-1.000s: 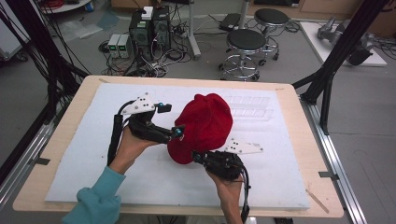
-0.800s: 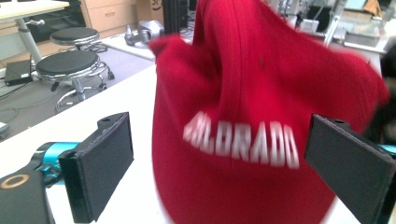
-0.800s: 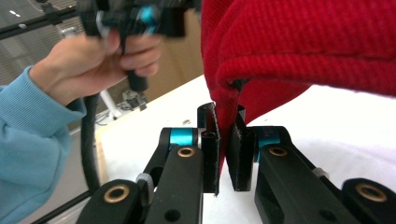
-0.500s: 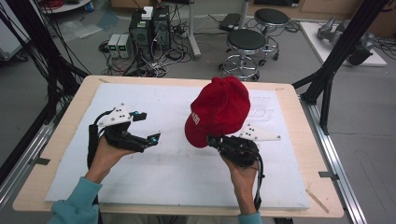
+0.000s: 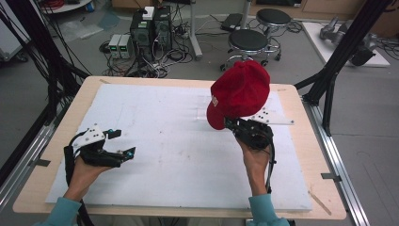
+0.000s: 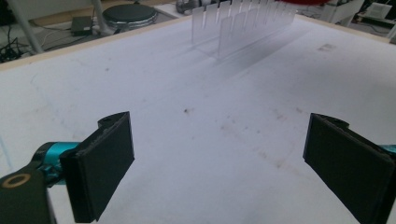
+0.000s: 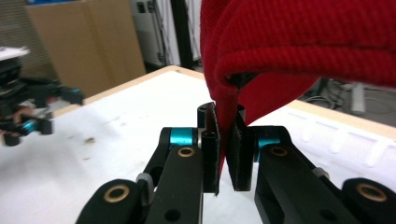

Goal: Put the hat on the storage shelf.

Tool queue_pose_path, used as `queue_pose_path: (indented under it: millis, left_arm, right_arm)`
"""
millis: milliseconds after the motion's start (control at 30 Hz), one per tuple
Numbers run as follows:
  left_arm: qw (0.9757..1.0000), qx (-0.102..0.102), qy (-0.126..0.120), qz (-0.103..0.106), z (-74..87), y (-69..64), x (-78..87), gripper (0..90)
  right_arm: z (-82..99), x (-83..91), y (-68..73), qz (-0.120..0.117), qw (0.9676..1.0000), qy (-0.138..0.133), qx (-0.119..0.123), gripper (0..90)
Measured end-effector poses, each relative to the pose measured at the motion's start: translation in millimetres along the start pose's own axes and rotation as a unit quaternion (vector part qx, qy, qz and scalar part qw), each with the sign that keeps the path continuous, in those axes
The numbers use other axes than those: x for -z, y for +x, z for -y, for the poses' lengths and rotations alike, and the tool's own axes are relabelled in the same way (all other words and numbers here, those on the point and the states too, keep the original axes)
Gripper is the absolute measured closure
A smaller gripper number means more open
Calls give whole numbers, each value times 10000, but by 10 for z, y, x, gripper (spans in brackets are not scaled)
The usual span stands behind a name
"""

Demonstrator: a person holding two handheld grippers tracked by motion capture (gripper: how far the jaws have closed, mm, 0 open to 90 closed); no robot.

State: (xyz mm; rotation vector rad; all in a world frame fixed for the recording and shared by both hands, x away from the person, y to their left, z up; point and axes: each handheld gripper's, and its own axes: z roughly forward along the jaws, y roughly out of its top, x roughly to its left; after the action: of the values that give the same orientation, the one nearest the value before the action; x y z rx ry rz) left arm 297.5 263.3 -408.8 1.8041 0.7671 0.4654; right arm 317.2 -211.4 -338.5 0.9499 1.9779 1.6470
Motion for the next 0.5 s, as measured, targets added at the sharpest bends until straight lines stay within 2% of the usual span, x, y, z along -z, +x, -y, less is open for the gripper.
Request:
queue_pose_path:
  millis: [200,433,500]
  left_arm:
    - [9997,10,-156,-173,198,38,93,90]
    - [9989,49,-266,-378,370,41,132,93]
    - [9986,44,-318,-417,406,40,146,93]
  right_arm:
    - [-120,-36,-156,331,9991,126,253,854]
    - [-195,-114,-343,486,9985,192,183,854]
    - [-208,-166,-393,434,9988,181,157,853]
